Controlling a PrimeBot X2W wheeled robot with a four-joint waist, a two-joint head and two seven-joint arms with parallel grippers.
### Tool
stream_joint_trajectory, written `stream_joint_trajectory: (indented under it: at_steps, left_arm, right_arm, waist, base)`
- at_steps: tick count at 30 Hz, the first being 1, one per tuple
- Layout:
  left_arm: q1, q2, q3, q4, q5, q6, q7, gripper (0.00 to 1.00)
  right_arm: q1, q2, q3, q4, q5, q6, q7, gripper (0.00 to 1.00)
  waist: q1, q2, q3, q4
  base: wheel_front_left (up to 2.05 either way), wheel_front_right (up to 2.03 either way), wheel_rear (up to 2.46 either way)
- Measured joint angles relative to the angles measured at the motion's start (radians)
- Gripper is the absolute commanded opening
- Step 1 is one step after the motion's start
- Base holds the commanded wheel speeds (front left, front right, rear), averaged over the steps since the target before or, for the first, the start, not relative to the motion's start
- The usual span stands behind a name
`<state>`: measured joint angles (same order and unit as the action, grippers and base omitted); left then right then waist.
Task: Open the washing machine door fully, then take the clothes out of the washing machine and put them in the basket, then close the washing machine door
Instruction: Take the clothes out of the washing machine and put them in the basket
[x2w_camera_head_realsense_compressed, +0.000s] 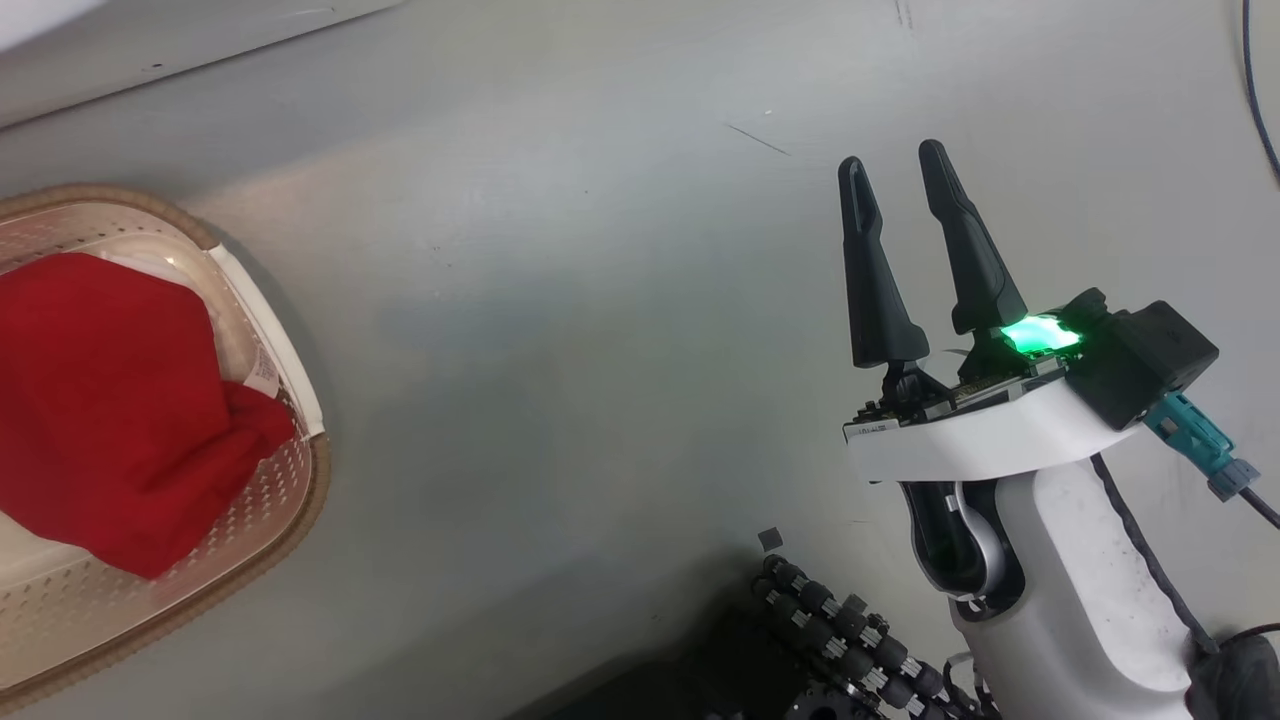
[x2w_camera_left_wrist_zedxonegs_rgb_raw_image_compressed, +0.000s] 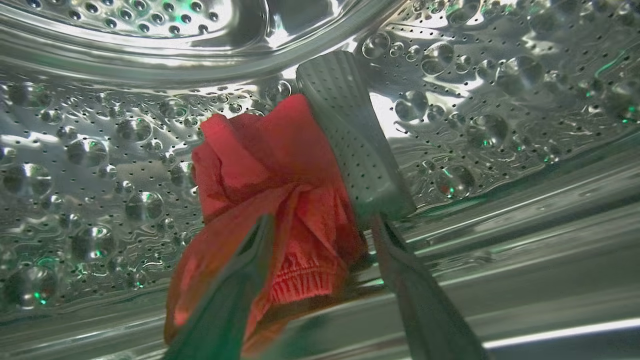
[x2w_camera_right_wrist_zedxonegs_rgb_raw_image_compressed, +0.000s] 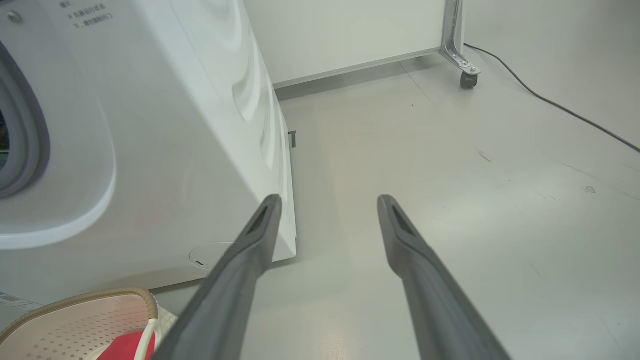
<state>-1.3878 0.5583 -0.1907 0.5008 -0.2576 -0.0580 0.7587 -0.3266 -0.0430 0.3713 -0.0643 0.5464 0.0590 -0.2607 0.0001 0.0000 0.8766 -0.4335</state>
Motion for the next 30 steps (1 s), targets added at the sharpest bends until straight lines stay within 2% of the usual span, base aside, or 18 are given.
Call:
stream_joint_trajectory:
  at_steps: [4,9,17,27,29,30]
  left_arm:
    - [-0.043,0.034,0.003,-0.002,0.021,0.009,0.028,1.00]
    - [-0.065,0.043,-0.003,-0.007,0.049,0.011,0.052,1.00]
    - [-0.078,0.079,-0.001,0.008,0.074,0.041,0.082,1.00]
    - [-0.089,0.082,-0.005,0.028,0.092,0.075,0.165,1.00]
    - [-0.090,0.082,-0.008,0.029,0.093,0.077,0.176,0.89]
    - [-0.091,0.081,-0.009,0.030,0.093,0.080,0.188,0.68]
  right_arm:
    - [-0.011,0.001,0.006,0.000,0.008,0.000,0.000,1.00]
    - [-0.022,0.001,0.014,0.000,0.019,0.000,0.000,1.00]
    - [-0.039,0.002,0.022,0.006,0.027,0.000,0.000,1.00]
    - [-0.051,0.002,0.023,0.015,0.034,0.001,0.000,1.00]
    - [-0.054,0.002,0.023,0.016,0.034,0.001,0.000,1.00]
    - [-0.054,0.002,0.023,0.017,0.034,0.001,0.000,1.00]
  waist:
    - [0.0000,0.0000,0.021,-0.015]
    - [0.0000,0.0000,0.044,-0.027]
    - [0.0000,0.0000,0.058,-0.043]
    - [-0.0001,0.0000,0.062,-0.051]
    - [-0.0001,0.0000,0.063,-0.052]
    - [0.0000,0.0000,0.063,-0.052]
  base:
    - [0.00,0.00,0.00]
    - [0.00,0.00,0.00]
    - [0.00,0.00,0.00]
    - [0.00,0.00,0.00]
    - [0.00,0.00,0.00]
    - [0.00,0.00,0.00]
